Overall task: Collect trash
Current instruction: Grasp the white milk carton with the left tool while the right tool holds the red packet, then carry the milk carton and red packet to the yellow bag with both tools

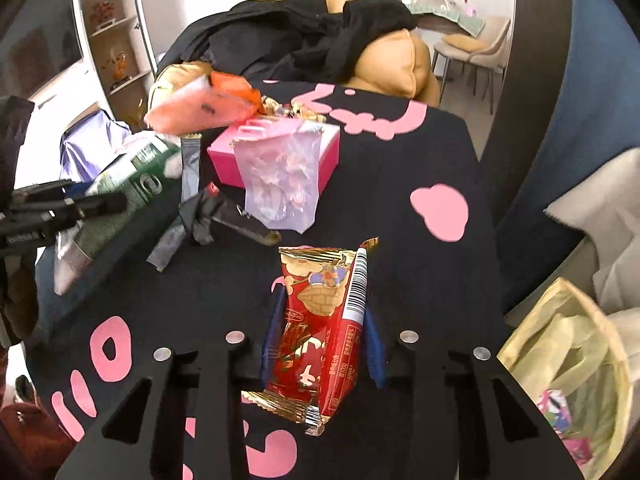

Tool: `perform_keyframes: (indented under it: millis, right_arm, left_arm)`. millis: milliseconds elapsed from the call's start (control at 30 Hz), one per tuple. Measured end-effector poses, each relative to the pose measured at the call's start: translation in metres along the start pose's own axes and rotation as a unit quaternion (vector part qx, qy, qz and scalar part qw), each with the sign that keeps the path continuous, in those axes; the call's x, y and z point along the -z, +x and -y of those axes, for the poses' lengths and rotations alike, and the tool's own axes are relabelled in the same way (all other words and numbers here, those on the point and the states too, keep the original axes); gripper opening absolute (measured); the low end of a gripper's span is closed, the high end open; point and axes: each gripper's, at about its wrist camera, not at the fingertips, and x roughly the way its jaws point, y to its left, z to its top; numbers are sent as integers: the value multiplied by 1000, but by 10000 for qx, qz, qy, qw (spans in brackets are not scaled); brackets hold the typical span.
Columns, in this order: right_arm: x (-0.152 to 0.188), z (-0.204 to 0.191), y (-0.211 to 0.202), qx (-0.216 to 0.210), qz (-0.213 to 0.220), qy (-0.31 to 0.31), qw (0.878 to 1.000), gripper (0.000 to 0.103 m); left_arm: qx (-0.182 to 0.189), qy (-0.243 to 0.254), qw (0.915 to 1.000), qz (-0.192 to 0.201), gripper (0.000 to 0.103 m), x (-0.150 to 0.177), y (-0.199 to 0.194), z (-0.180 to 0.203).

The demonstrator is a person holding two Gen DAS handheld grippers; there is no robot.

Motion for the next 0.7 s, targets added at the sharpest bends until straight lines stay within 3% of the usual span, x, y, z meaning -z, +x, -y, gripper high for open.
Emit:
perform_keyframes:
  millis: [267,467,700]
  right_arm:
    - [-5,-3,-12,47,150,-34,9999,34]
    - [-8,1,-36,82,501,-18,9987,34]
    - [-5,19,-79,146,1033,-16,9945,34]
  left_arm:
    - [112,-366,9980,508,47,-15,-33,-7]
    - [225,-518,9950,824,47,-25,-51,-5]
    - [417,-357,9921,1130,47,-51,-64,33]
